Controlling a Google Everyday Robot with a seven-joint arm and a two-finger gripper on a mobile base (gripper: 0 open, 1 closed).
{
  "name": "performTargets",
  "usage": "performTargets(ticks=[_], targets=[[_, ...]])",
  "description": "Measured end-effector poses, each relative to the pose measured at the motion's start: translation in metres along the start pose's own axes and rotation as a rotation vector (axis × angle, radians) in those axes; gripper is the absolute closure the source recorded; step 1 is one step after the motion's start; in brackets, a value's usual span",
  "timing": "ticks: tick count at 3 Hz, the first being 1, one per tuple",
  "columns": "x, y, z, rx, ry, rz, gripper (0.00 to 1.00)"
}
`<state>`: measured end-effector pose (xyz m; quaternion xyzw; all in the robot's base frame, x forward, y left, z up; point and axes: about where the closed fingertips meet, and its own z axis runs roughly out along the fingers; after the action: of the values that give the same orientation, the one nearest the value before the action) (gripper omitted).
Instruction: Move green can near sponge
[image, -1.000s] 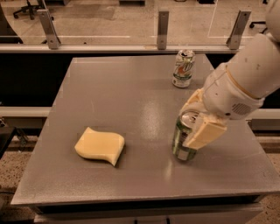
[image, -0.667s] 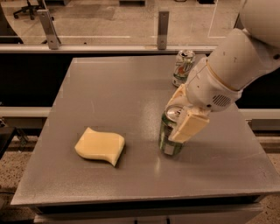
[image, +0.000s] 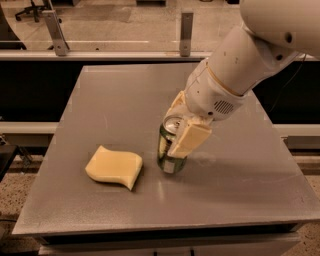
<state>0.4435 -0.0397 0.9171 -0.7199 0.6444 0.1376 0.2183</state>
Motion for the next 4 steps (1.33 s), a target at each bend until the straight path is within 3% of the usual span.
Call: performTargets(ticks=[1,3,4], targets=[[-0.010,0.001,0.012,-0.031,0.004,-0.018,0.83],[-0.017,0.008,0.030,-0.074,0.013,-0.029,0.37],[-0.018,0.009,0.030,-0.071,0.014,-0.032,0.05]])
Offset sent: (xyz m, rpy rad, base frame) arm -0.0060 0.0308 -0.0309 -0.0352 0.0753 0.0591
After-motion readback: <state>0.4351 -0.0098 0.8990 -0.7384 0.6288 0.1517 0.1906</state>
